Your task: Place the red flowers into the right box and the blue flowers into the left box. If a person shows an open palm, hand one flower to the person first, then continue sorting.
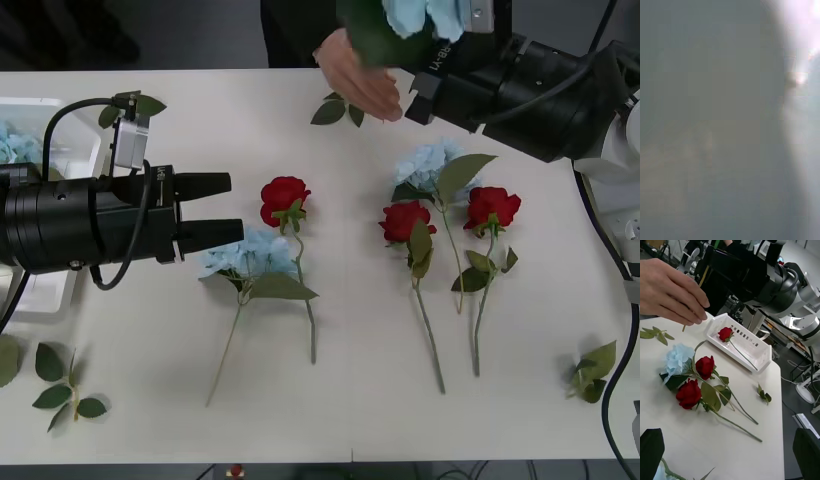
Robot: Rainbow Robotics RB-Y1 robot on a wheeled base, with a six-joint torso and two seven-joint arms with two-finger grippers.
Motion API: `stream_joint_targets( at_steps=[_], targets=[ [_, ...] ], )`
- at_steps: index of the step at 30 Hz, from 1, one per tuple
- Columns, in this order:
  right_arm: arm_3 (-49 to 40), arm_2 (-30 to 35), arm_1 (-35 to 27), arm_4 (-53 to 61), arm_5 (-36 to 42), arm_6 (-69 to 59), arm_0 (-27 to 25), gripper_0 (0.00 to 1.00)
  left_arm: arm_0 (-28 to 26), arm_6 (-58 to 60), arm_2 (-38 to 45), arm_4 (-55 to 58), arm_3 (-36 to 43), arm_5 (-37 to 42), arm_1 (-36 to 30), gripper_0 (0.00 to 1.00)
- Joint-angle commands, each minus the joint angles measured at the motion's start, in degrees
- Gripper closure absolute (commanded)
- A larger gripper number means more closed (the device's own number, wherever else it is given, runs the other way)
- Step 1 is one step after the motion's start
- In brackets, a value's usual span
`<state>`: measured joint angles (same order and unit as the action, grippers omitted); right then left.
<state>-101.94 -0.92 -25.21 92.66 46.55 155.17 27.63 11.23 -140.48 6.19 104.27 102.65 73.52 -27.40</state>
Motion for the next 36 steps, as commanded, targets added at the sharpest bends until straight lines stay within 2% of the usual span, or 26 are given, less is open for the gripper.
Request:
stream_joint_targets(
  at_steps=[1,3,4,5,6,7,32,36],
  targets=[
    [-1.2,0.8,-1.2,0.8,-0.1,-0.2,0.8,0.94,0.7,1.7,1.1,0.8,1.6,0.0,-0.4,0.0],
    [-1.2,0.8,-1.2,0.8,-0.1,-0.2,0.8,0.9,0.8,1.8,1.1,0.8,1.5,0.0,-0.4,0.0],
    [-1.2,0.8,-1.2,0.8,-0.1,-0.2,0.8,0.77,0.8,1.9,1.0,0.8,1.5,0.0,-0.4,0.0],
    [-1.2,0.8,-1.2,0.8,-0.1,-0.2,0.8,0.28,0.7,1.9,1.1,0.8,1.5,0.0,-0.3,0.0],
    [-1.2,0.8,-1.2,0.8,-0.1,-0.2,0.8,0.02,0.8,1.9,1.1,0.8,1.6,0.0,-0.3,0.0],
    [-1.2,0.8,-1.2,0.8,-0.1,-0.2,0.8,0.0,0.8,1.9,1.1,0.8,1.5,0.1,-0.3,0.0],
    [-1.2,0.8,-1.2,0.8,-0.1,-0.2,0.8,0.0,0.8,2.1,1.1,1.1,1.6,0.1,0.0,0.0],
    [-0.1,1.9,-3.9,2.7,1.5,-0.2,-1.1,0.0,0.8,2.1,1.1,1.1,1.6,0.0,0.1,0.0]
  ],
)
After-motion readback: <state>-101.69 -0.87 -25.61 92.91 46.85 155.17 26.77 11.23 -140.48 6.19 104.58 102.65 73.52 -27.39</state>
